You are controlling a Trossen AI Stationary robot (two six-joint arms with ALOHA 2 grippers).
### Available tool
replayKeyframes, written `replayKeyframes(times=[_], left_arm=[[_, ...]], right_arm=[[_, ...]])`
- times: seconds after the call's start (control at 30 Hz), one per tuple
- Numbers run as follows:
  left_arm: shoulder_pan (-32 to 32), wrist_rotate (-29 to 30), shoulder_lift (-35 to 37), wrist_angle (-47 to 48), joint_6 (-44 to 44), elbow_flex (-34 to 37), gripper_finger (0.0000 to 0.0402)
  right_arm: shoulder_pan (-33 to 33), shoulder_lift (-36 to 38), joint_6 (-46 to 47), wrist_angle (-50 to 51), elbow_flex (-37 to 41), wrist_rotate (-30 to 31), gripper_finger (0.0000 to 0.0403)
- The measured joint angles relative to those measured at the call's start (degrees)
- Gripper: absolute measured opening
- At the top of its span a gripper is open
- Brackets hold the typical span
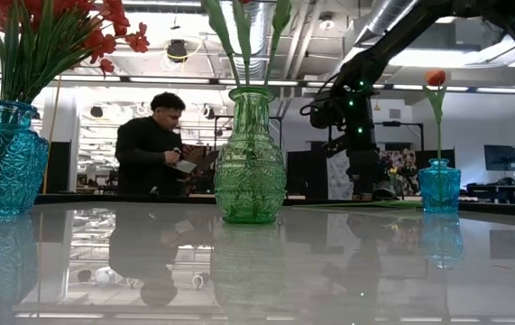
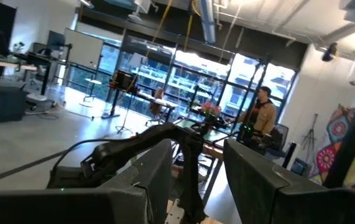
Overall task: Sort flowers into vase by color
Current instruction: Put the top orange flower into the right blue vase
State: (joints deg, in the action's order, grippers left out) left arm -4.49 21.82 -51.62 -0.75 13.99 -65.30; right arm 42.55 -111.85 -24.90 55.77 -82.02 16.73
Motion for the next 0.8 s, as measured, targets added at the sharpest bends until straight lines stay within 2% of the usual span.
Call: replayKeyframes(times=[0.4,0.6,0.8], left_arm=[[1.22,-0.39,0.00,0.00,3.01,0.00,0.0134],[1.22,-0.40,0.00,0.00,3.09,0.02,0.0134],[1.22,-0.42,0.00,0.09,3.29,0.02,0.0134]], right_arm=[[1.96,-0.08,-4.46,-3.39,-0.07,-3.35,0.0183],[2.11,-4.55,-5.24,-2.64,-0.09,-4.71,0.0183],[1.08,-10.05,-4.86,-1.95,-0.66,1.87,0.0183]])
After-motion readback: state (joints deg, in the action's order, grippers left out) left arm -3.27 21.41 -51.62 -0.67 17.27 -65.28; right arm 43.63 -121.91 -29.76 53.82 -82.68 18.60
